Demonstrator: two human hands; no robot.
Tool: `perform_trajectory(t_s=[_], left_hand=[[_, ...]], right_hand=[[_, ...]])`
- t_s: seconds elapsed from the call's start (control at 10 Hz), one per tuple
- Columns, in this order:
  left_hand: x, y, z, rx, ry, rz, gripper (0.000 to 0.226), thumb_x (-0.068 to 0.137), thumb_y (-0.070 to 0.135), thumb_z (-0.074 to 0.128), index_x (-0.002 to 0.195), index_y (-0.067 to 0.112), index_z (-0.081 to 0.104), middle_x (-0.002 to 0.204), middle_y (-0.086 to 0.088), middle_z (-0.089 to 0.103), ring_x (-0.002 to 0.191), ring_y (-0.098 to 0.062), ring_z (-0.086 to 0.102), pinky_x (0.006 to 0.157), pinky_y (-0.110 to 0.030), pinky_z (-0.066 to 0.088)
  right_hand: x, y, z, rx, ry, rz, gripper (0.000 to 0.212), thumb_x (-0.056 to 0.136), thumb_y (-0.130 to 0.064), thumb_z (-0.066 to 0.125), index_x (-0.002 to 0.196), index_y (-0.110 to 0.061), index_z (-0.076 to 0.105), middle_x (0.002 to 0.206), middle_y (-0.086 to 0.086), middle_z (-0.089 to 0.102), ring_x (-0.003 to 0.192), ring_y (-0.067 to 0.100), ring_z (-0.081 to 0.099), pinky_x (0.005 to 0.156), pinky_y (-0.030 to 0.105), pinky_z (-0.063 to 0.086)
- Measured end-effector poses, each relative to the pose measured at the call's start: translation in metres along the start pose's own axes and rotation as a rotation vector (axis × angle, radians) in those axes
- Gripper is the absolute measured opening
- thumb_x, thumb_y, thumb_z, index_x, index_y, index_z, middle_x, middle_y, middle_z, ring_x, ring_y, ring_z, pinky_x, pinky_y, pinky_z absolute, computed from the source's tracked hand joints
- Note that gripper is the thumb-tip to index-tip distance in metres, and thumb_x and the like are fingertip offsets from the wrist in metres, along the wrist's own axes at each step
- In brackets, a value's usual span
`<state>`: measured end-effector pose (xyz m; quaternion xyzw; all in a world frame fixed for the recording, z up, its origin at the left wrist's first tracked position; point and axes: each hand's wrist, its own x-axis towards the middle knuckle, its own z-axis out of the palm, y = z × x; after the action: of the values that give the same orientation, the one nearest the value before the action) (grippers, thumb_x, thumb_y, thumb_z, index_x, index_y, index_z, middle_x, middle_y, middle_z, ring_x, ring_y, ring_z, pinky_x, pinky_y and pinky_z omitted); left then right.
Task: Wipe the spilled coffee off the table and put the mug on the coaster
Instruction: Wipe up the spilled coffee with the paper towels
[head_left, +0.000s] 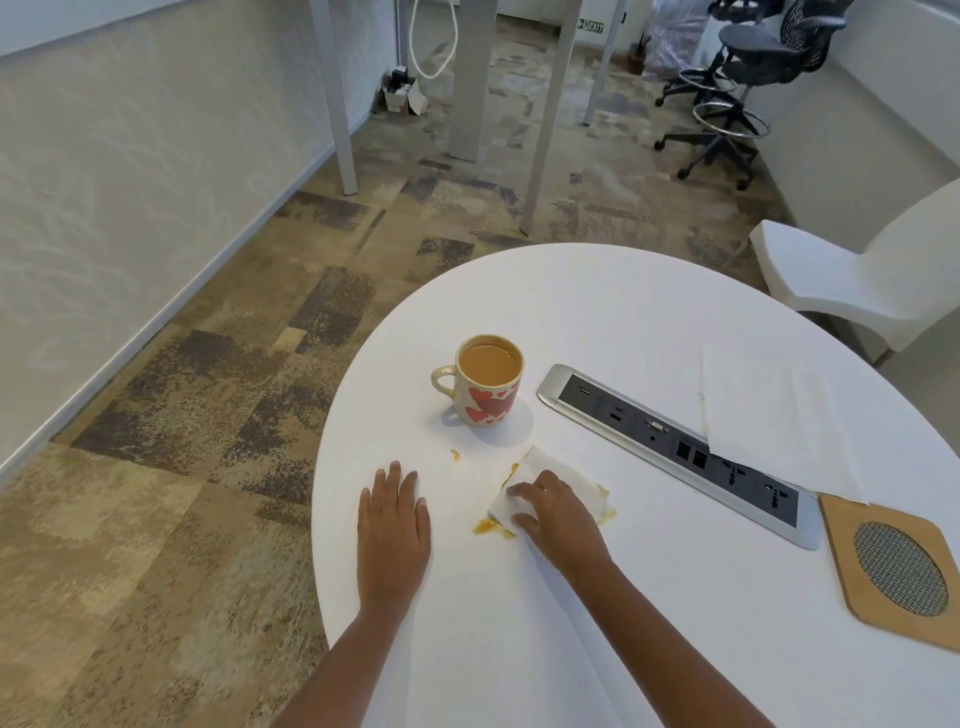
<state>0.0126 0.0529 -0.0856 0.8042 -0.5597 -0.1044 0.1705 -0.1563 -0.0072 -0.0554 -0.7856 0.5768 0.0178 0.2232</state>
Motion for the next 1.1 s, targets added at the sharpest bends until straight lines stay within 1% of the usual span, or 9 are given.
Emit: perform_trajectory(t_s=[0.2, 0.4, 0.5, 0.6, 0.7, 0.8, 0.9, 1.0, 1.1], left_hand=[[-0.001, -0.001, 0.0, -0.011, 0.013, 0.005, 0.047, 0.087, 0.021, 0.032, 0.108, -0.002, 0.067, 0.12, -0.025, 0.063, 0.114, -0.042, 0.059, 0.093, -0.057, 0.047], [-0.001, 0.001, -0.003, -0.012, 0.019, 0.011, 0.047, 0.086, 0.021, 0.032, 0.107, -0.003, 0.067, 0.12, -0.025, 0.063, 0.113, -0.042, 0.059, 0.092, -0.057, 0.048], [0.0, 0.001, -0.003, -0.011, 0.022, 0.011, 0.048, 0.086, 0.021, 0.032, 0.108, -0.003, 0.067, 0.121, -0.024, 0.063, 0.113, -0.042, 0.059, 0.092, -0.056, 0.047], [0.0, 0.001, -0.003, 0.005, 0.019, 0.015, 0.047, 0.086, 0.021, 0.033, 0.107, -0.003, 0.067, 0.12, -0.024, 0.064, 0.112, -0.041, 0.06, 0.091, -0.056, 0.049], [-0.001, 0.001, -0.003, 0.014, 0.015, 0.015, 0.046, 0.086, 0.02, 0.033, 0.107, -0.002, 0.067, 0.119, -0.024, 0.064, 0.112, -0.041, 0.061, 0.091, -0.055, 0.049], [0.0, 0.001, -0.002, 0.025, 0.01, 0.012, 0.046, 0.086, 0.021, 0.033, 0.107, -0.002, 0.068, 0.12, -0.023, 0.064, 0.112, -0.04, 0.061, 0.091, -0.054, 0.05], [0.0, 0.0, -0.002, 0.023, 0.006, 0.01, 0.046, 0.086, 0.021, 0.033, 0.107, -0.002, 0.068, 0.12, -0.024, 0.064, 0.112, -0.04, 0.061, 0.091, -0.055, 0.049], [0.001, 0.001, -0.002, 0.016, 0.01, 0.01, 0.047, 0.086, 0.021, 0.033, 0.108, -0.002, 0.067, 0.12, -0.024, 0.064, 0.113, -0.041, 0.06, 0.092, -0.055, 0.049], [0.001, 0.0, 0.0, 0.011, 0.008, 0.008, 0.047, 0.086, 0.021, 0.032, 0.108, -0.002, 0.067, 0.121, -0.024, 0.063, 0.114, -0.04, 0.06, 0.092, -0.055, 0.048]], right_hand=[[0.008, -0.001, 0.0, 0.058, -0.023, 0.009, 0.03, 0.09, -0.019, 0.054, 0.119, -0.012, 0.055, 0.119, 0.01, 0.053, 0.111, 0.024, 0.052, 0.087, 0.032, 0.047], [0.013, -0.002, 0.005, 0.067, 0.016, 0.052, 0.02, 0.089, -0.016, 0.053, 0.105, -0.004, 0.057, 0.112, 0.013, 0.056, 0.102, 0.025, 0.053, 0.074, 0.028, 0.04], [0.017, -0.005, 0.005, 0.036, 0.043, 0.073, 0.02, 0.093, -0.016, 0.047, 0.104, -0.003, 0.057, 0.111, 0.014, 0.056, 0.101, 0.026, 0.053, 0.072, 0.03, 0.041], [0.022, -0.006, 0.005, 0.018, 0.076, 0.104, 0.021, 0.094, -0.017, 0.044, 0.106, -0.003, 0.055, 0.112, 0.014, 0.057, 0.103, 0.026, 0.053, 0.07, 0.028, 0.037], [0.026, -0.005, 0.001, 0.041, 0.156, 0.145, 0.023, 0.094, -0.018, 0.045, 0.108, -0.003, 0.057, 0.116, 0.012, 0.055, 0.11, 0.025, 0.049, 0.082, 0.033, 0.044], [0.03, -0.005, -0.001, 0.168, 0.266, 0.217, 0.022, 0.092, -0.014, 0.049, 0.106, -0.001, 0.059, 0.118, 0.014, 0.054, 0.111, 0.027, 0.049, 0.09, 0.034, 0.043], [0.031, -0.011, 0.002, 0.296, 0.271, 0.278, 0.02, 0.094, -0.014, 0.046, 0.105, 0.001, 0.055, 0.113, 0.016, 0.058, 0.103, 0.029, 0.056, 0.083, 0.034, 0.045], [0.03, -0.018, 0.009, 0.264, 0.257, 0.292, 0.019, 0.097, -0.011, 0.038, 0.107, 0.0, 0.049, 0.11, 0.017, 0.059, 0.096, 0.032, 0.06, 0.078, 0.036, 0.046], [0.029, -0.023, 0.012, 0.192, 0.22, 0.254, 0.022, 0.097, -0.008, 0.034, 0.114, 0.0, 0.045, 0.117, 0.018, 0.055, 0.099, 0.032, 0.059, 0.077, 0.036, 0.046]])
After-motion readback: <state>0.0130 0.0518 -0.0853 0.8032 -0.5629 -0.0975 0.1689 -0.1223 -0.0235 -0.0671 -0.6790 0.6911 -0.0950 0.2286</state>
